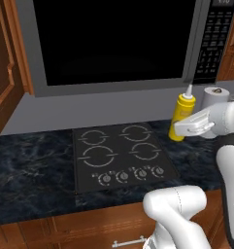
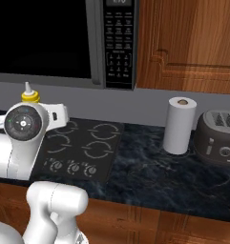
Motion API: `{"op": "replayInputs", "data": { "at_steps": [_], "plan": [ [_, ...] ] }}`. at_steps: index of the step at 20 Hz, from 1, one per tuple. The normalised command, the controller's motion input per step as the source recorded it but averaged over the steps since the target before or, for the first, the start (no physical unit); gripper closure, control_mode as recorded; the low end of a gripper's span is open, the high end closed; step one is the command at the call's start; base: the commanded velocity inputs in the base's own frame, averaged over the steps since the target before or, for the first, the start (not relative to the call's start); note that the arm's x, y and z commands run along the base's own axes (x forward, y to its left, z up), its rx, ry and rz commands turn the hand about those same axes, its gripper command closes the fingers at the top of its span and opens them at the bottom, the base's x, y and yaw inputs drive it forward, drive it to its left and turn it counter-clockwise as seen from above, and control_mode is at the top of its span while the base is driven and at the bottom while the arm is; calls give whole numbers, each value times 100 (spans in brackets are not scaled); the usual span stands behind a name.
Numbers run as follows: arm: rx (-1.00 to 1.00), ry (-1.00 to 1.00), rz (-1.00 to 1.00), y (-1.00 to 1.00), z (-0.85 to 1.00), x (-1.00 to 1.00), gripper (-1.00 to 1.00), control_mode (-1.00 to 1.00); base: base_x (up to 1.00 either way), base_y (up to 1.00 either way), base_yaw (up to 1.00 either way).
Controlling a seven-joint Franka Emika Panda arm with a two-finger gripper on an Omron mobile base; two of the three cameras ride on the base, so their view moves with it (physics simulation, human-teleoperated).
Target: Take 2 condiments from the cabinet and move them on the counter near the stove.Make sure the condiments are lined up with each other, next to each other.
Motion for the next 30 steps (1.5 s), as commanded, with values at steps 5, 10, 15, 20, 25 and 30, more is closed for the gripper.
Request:
{"op": "replayInputs", "data": {
  "at_steps": [5, 10, 15, 20, 25, 30],
  "plan": [
    [0, 2, 3, -23, -23, 8, 100, -100, 0, 0, 0],
    [0, 6, 1, -20, -20, 15, 100, -100, 0, 0, 0],
    [0, 9, 0, -14, -18, 9, 100, -100, 0, 0, 0],
    [0, 11, 0, -18, -24, 3, 100, -100, 0, 0, 0],
    [0, 9, 0, -23, -27, 2, 100, -100, 0, 0, 0],
    [-2, 2, -1, -52, -43, 6, 100, -100, 0, 0, 0]
  ]
}}
